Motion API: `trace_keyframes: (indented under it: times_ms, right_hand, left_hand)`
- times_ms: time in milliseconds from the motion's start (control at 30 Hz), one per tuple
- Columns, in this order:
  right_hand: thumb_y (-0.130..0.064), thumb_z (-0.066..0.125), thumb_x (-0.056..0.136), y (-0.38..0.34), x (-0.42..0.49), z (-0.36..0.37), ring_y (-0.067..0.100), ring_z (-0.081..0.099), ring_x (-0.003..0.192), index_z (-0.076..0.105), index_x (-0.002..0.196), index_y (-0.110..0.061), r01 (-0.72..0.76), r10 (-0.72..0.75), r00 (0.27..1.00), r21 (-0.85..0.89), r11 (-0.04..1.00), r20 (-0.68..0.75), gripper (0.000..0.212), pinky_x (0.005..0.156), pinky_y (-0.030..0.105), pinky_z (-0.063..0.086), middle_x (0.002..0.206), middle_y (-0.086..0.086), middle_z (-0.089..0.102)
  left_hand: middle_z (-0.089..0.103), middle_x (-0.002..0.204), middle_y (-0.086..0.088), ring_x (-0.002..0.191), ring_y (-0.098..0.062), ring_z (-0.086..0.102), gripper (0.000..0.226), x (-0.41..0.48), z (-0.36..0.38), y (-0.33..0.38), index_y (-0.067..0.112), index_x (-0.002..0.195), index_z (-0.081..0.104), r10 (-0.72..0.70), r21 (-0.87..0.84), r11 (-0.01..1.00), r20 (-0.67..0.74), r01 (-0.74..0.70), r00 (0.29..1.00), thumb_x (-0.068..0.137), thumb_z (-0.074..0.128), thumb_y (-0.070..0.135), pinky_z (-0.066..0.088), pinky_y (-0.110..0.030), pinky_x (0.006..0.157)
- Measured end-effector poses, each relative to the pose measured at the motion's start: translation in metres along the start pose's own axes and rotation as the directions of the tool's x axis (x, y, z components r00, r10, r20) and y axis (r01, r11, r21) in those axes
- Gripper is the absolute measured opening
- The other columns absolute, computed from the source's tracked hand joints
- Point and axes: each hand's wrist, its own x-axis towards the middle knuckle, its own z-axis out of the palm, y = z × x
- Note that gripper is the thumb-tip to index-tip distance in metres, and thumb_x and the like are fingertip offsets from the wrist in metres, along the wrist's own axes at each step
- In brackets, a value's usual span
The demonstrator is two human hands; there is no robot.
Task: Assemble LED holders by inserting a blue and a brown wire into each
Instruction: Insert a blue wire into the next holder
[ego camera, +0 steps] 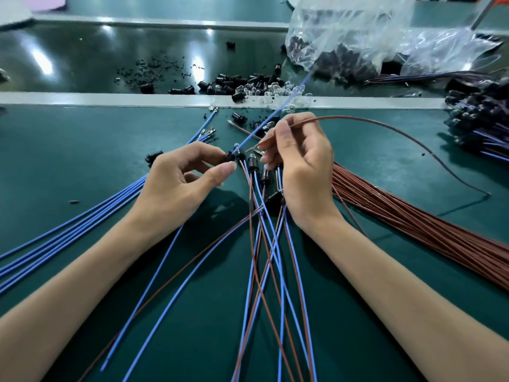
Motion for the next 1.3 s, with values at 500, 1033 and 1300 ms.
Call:
trace_keyframes:
  times_ms: [500,1033,1300]
  right_hand:
    - [-0.010,0.057,0.092,0.0026,-0.0033,0.0013,0.002,0.055,0.052,0.055,0.077,-0.024,-0.035,0.048,0.984,-0.076,0.996,0.174,0.021,0.057,0.017,0.046,0.063,-0.009,0.060]
    - [-0.011,0.056,0.094,-0.0015,-0.0026,0.0007,-0.002,0.051,0.058,0.054,0.079,-0.028,-0.020,0.057,0.967,-0.151,0.988,0.248,0.024,0.062,0.011,0.042,0.070,-0.013,0.052]
    - [-0.005,0.059,0.092,-0.0031,0.0000,-0.0013,0.003,0.058,0.056,0.057,0.080,-0.018,-0.102,0.098,0.966,0.003,0.995,0.238,0.018,0.058,0.016,0.047,0.073,-0.007,0.058]
  left_hand:
    - [0.062,0.066,0.019,0.057,0.002,0.053,0.016,0.0004,0.0024,0.0012,0.026,0.081,0.064,0.023,0.019,1.000,0.027,-0.024,0.999,0.070,0.069,0.037,0.043,-0.011,0.055]
    - [0.063,0.068,0.012,0.057,0.003,0.052,0.018,-0.0007,0.0036,0.0016,0.022,0.083,0.068,0.040,0.038,0.998,0.057,-0.042,0.998,0.070,0.070,0.035,0.040,-0.008,0.054]
    - [0.068,0.070,0.015,0.059,-0.002,0.056,0.018,-0.0002,0.0013,0.0032,0.018,0.085,0.066,0.051,0.001,0.999,0.128,-0.052,0.990,0.087,0.051,0.028,0.046,-0.013,0.065]
